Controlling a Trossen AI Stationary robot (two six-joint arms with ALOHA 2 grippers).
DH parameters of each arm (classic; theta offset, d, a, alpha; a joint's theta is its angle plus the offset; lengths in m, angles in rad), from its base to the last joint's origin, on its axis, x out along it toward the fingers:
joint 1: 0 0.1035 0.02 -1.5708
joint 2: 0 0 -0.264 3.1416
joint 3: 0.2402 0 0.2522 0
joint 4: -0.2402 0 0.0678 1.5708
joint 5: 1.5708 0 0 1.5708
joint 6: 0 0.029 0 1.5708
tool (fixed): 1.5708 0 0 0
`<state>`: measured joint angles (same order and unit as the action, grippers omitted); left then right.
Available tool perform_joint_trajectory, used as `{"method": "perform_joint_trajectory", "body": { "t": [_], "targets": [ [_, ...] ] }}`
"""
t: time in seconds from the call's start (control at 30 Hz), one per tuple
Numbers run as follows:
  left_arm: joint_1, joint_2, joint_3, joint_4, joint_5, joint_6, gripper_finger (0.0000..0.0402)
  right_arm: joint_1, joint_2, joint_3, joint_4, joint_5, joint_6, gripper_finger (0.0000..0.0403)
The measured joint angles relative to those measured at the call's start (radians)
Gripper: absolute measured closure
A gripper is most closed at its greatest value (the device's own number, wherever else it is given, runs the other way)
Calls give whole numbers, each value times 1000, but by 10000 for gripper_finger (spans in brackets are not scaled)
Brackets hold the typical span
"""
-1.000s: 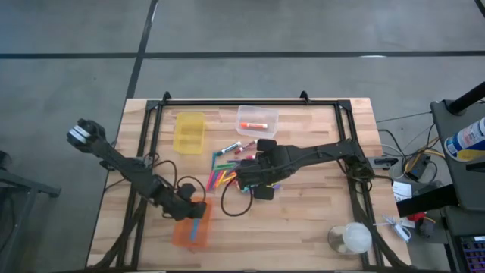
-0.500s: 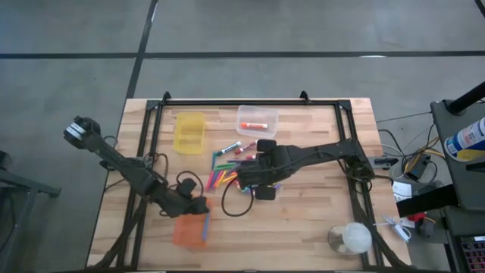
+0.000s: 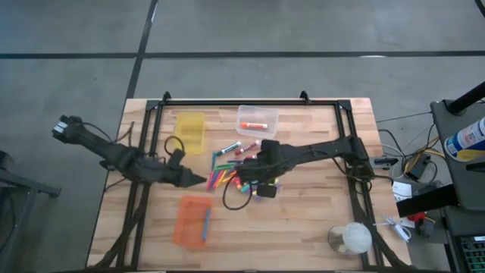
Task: Pick & Place Markers
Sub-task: Put the purple highlighter into the orange bin
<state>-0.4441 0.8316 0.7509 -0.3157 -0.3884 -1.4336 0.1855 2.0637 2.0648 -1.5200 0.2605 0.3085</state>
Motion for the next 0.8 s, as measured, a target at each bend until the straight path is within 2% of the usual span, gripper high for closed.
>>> {"method": "perform_joint_trajectory", "body": {
  "t": [0.17, 0.33, 0.6, 0.8],
  "targets": [
    [43, -73, 0, -6, 16, 105, 246, 14, -39, -132, 138, -143, -166, 252],
    [57, -112, 0, -24, 56, 133, 246, 36, -93, -284, 248, -243, -306, 252],
    [59, -119, -1, -25, 58, 177, 246, 37, -146, -530, 397, -271, -306, 252],
    [64, -112, -1, -28, 54, 150, 246, 44, -158, -655, 529, -279, -367, 254]
  ]
}}
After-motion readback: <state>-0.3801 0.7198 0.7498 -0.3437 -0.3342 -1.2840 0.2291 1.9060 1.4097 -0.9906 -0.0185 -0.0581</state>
